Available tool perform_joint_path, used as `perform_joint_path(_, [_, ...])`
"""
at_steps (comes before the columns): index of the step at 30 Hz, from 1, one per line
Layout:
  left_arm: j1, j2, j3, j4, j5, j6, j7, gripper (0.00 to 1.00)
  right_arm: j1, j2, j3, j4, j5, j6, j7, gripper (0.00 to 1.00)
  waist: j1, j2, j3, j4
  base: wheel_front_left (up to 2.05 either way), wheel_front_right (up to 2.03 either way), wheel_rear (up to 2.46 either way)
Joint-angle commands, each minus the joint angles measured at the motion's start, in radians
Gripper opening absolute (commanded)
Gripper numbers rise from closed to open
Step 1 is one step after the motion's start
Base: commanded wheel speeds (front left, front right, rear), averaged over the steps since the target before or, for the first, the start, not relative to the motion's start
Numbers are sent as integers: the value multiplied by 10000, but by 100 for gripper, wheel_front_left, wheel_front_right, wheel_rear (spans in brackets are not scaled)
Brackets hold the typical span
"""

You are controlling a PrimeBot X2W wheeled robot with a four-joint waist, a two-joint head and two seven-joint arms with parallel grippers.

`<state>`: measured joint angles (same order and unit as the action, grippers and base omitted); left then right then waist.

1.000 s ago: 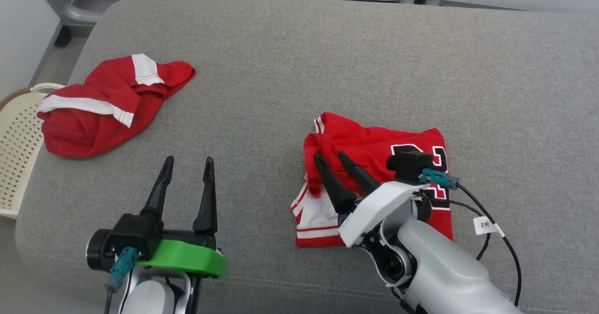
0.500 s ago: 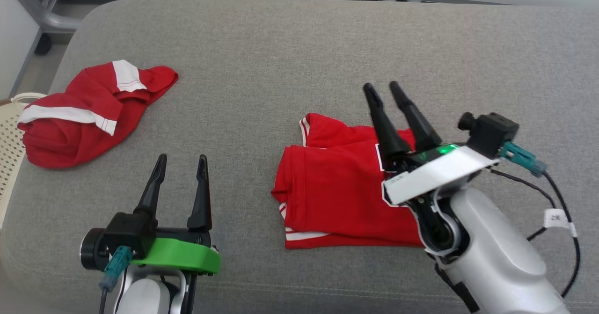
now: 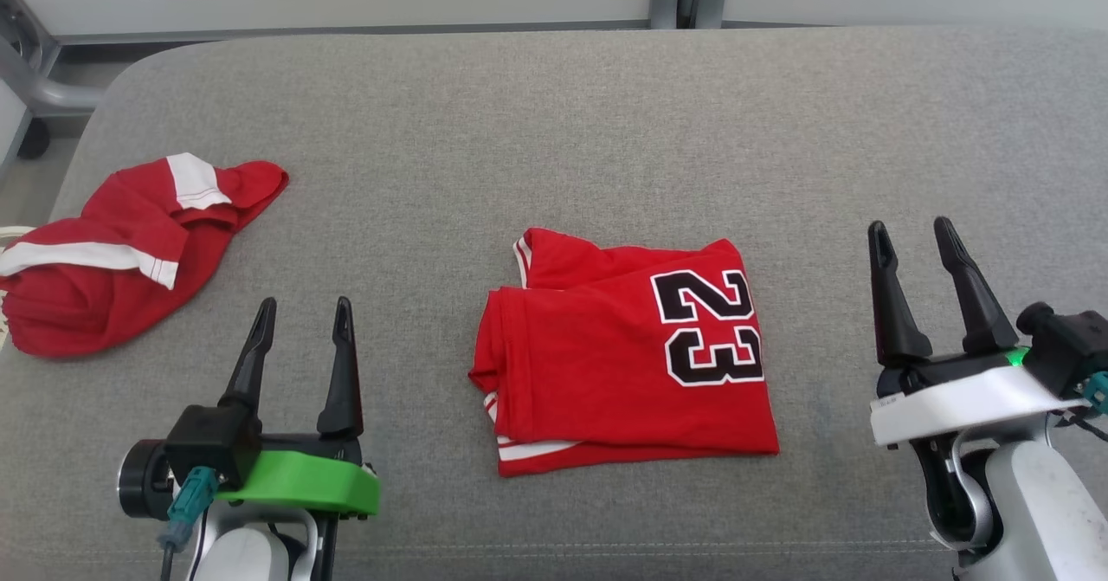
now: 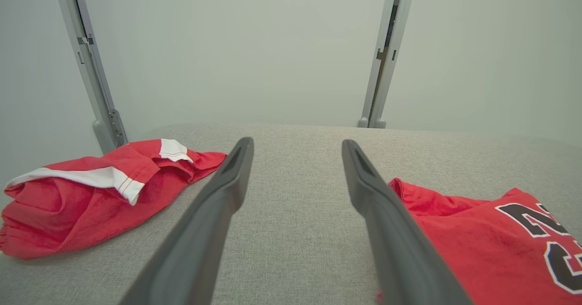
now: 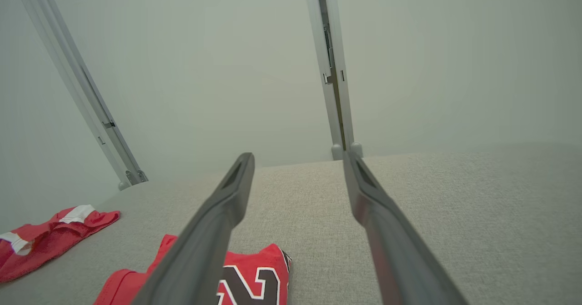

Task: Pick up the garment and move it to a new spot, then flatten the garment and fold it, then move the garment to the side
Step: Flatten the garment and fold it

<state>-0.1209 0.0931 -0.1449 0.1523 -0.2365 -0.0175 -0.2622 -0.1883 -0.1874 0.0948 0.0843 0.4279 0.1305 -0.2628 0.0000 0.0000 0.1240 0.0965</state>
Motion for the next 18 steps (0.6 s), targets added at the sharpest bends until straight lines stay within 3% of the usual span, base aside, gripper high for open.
perform_joint_path(1, [146, 124, 62, 17, 2, 27, -25, 100, 303, -72, -93, -75, -234, 3, -30, 100, 0, 0, -211, -192, 0, 0, 0])
perform_joint_path(18, [1006, 420, 309, 5, -130, 345, 48, 100, 2091, 125, -553, -24, -1671, 1, -31, 100, 0, 0, -1015, -672, 0, 0, 0])
